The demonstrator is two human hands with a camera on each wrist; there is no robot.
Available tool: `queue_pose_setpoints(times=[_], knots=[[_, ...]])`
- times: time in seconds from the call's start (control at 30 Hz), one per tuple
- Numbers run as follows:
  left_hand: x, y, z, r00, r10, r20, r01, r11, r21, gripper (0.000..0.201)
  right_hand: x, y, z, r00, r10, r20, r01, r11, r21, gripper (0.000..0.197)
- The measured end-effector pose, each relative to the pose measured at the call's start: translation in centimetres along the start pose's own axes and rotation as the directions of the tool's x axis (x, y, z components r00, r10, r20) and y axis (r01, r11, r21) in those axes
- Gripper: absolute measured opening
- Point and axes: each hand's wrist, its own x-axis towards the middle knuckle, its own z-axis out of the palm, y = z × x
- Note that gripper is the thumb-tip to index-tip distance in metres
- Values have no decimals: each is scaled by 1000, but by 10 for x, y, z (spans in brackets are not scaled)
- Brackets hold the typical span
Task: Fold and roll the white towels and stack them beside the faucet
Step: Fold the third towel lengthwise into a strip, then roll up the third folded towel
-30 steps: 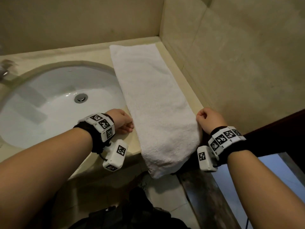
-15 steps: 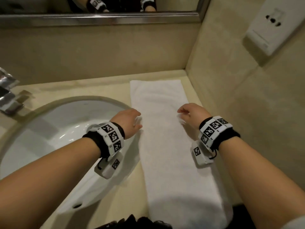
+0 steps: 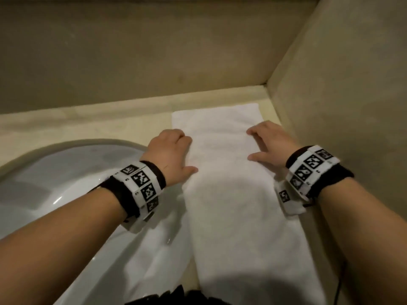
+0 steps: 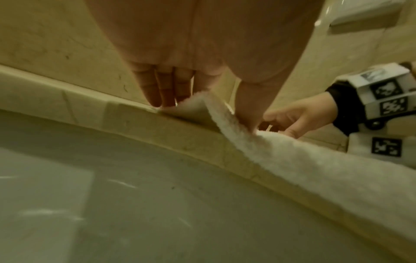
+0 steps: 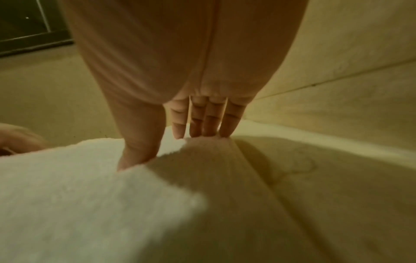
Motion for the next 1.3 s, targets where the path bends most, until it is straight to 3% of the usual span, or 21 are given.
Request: queue_pose_setpoints(times=[0.1,0.23,0.4,0.5,0.63,0.73,0.87,0.93,1.0,1.1,1.2,1.3], knots=[[3,7,4,1000,-9,-29,10,999,32,52,-5,-1,-2,999,-29,-14,28,998,-54,60],[-7,16,7,994,61,-91,-56,997,57,26,-9,-5,-5,998,-63,31,67,987,-147,27],[-29,5,4,978,164,-131,-178,979,-96,26,-33,-2,-6,992,-123,-12,122,992,-43,27],[-37,6,3,979,168,-114,-184,972,-146,25,-43,0,-3,998,-66,-1,66,998,-2,27],[-42,10,-6,995,2,-102,-34,950,-310,20,-47,1,-1,998,57,-28,-55,997,60,18],[-35,10,-32,992,-69,-102,24,921,-390,15,-47,-1,-18,974,172,-145,-115,935,335,9],[3,0,-92,939,-137,-316,-2,915,-403,16,-22,-15,-65,876,248,-413,-28,882,471,14],[23,-8,-115,915,-199,-352,36,907,-419,13,-5,-23,-85,824,290,-486,36,831,556,8],[36,-17,-120,908,-241,-342,70,893,-445,11,12,-27,-93,809,308,-501,51,812,582,14],[56,-28,-107,903,-289,-319,105,867,-488,15,42,-19,-89,831,328,-450,12,797,604,26],[68,-36,-73,899,-388,-201,211,788,-579,22,61,-9,-65,847,376,-375,-55,765,642,28],[68,-40,-44,887,-461,-6,272,534,-801,43,67,2,-37,891,403,-208,-84,598,797,36]])
